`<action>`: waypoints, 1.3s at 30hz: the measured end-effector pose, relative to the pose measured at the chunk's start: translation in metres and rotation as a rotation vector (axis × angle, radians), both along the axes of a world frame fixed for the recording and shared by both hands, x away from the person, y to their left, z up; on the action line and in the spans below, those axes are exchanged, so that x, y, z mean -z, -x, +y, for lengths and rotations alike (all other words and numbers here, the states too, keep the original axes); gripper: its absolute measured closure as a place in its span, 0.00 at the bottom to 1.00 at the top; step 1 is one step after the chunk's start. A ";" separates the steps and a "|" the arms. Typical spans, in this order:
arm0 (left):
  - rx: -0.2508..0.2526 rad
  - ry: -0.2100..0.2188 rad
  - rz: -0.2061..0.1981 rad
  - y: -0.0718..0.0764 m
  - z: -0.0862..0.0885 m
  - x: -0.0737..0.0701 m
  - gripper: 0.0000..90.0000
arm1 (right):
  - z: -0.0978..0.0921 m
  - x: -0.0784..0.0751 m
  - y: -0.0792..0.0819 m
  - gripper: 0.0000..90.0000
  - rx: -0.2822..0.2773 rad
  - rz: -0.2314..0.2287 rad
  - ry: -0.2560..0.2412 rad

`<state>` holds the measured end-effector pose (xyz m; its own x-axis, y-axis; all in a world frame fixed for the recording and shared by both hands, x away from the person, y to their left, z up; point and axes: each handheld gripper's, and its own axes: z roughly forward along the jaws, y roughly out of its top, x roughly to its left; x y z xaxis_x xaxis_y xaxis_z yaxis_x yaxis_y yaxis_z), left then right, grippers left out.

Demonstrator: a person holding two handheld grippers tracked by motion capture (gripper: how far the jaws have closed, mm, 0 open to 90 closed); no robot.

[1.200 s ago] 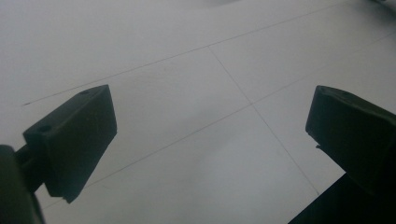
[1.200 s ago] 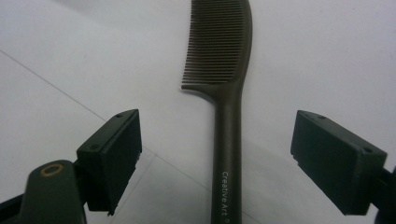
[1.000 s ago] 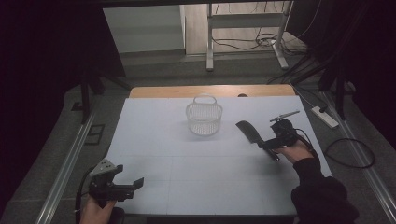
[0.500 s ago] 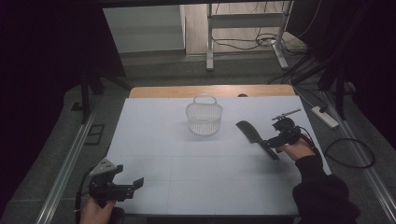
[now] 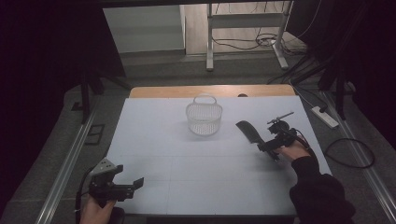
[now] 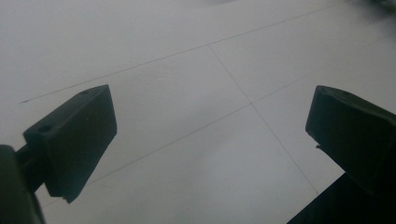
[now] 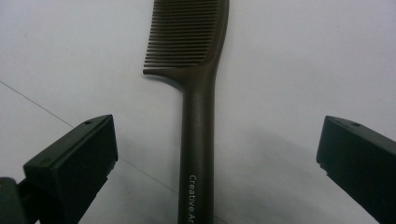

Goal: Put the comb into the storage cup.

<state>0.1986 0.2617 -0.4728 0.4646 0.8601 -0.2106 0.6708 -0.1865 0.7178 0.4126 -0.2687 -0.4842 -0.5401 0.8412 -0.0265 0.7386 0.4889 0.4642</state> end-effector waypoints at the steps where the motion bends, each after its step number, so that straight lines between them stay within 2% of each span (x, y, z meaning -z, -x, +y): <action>1: 0.000 0.001 0.000 0.000 0.000 0.000 0.03 | 0.000 0.002 0.000 0.00 -0.002 0.004 0.006; 10: -0.001 0.002 0.001 0.000 0.000 0.000 0.03 | 0.005 0.014 -0.002 0.00 -0.024 0.020 0.028; 16: -0.001 0.001 0.001 0.000 0.000 0.000 0.03 | 0.008 0.026 -0.003 0.00 -0.030 0.062 0.055; 26: 0.000 -0.001 0.002 0.000 0.000 0.000 0.03 | 0.008 0.026 -0.002 0.00 -0.019 0.059 0.061; 31: 0.000 -0.002 0.003 0.000 -0.001 0.000 0.03 | 0.011 0.025 -0.004 0.01 -0.002 0.085 0.077; 34: 0.001 -0.004 0.003 -0.001 -0.001 0.000 0.03 | 0.012 0.022 -0.003 0.09 -0.010 0.086 0.076; 39: 0.006 -0.007 0.005 -0.001 -0.001 0.000 0.03 | 0.016 0.015 -0.001 0.35 -0.043 0.083 0.074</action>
<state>0.1996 0.2609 -0.4728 0.4687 0.8587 -0.2072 0.6735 -0.1956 0.7129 0.4141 -0.2525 -0.4995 -0.5783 0.8148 -0.0418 0.7507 0.5515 0.3638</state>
